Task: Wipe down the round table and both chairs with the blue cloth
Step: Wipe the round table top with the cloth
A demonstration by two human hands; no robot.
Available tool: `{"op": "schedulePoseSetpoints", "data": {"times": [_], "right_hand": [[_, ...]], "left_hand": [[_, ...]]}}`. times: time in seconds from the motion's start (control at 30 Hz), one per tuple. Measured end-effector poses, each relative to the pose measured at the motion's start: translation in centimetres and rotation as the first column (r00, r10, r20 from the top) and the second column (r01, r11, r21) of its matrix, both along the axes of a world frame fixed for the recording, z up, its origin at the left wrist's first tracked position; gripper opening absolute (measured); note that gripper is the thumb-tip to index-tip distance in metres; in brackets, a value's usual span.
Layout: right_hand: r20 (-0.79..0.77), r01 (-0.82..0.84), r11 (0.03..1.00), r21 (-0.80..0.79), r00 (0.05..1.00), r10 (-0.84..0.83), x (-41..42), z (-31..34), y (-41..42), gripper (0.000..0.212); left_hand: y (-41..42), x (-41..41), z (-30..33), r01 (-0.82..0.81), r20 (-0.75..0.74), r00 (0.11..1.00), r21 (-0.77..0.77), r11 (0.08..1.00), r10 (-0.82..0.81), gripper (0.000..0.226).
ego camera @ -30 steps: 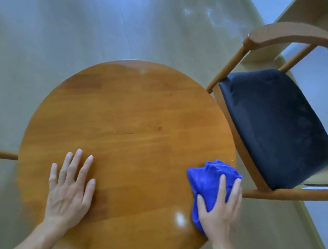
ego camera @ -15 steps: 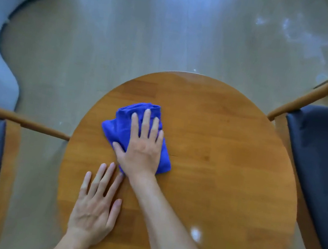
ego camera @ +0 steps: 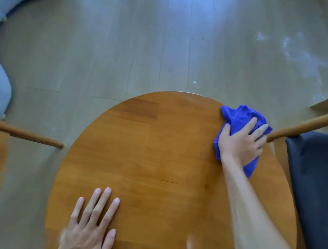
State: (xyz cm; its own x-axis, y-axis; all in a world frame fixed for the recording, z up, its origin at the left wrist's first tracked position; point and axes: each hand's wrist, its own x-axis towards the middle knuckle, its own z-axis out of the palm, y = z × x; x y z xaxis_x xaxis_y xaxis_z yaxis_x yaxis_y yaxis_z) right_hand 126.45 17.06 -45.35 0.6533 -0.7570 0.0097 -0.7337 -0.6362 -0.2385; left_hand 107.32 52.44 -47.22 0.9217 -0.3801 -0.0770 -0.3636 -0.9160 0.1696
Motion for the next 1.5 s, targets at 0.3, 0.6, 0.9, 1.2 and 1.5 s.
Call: {"op": "schedulePoseSetpoints", "data": {"times": [0.3, 0.6, 0.9, 1.2, 1.5], "right_hand": [[0.035, -0.793, 0.610, -0.015, 0.609, 0.792, -9.2, 0.3, 18.1, 0.069], [-0.046, -0.203, 0.978, -0.049, 0.979, 0.201, -27.4, 1.5, -2.8, 0.064], [0.019, -0.559, 0.826, 0.072, 0.829, 0.560, -31.6, 1.3, 28.4, 0.069], [0.004, -0.670, 0.741, 0.044, 0.742, 0.671, -37.9, 1.2, 10.0, 0.061], [-0.030, -0.163, 0.969, 0.184, 0.985, 0.171, -29.3, 2.9, 29.1, 0.071]], "left_hand": [[-0.4, -0.1, 0.8, 0.007, -0.052, 0.999, 0.009, 1.000, -0.007, 0.061], [-0.1, -0.4, 0.3, 0.000, -0.049, 0.999, 0.017, 1.000, 0.001, 0.062], [0.5, 1.3, 3.0, -0.218, -0.273, 0.956, -0.413, 0.884, 0.108, 0.054], [1.2, 2.3, 5.3, -0.243, -0.353, 0.933, -0.476, 0.845, 0.069, 0.048], [0.9, 1.6, 4.9, -0.293, -0.392, 0.915, -0.488, 0.823, 0.093, 0.057]]}}
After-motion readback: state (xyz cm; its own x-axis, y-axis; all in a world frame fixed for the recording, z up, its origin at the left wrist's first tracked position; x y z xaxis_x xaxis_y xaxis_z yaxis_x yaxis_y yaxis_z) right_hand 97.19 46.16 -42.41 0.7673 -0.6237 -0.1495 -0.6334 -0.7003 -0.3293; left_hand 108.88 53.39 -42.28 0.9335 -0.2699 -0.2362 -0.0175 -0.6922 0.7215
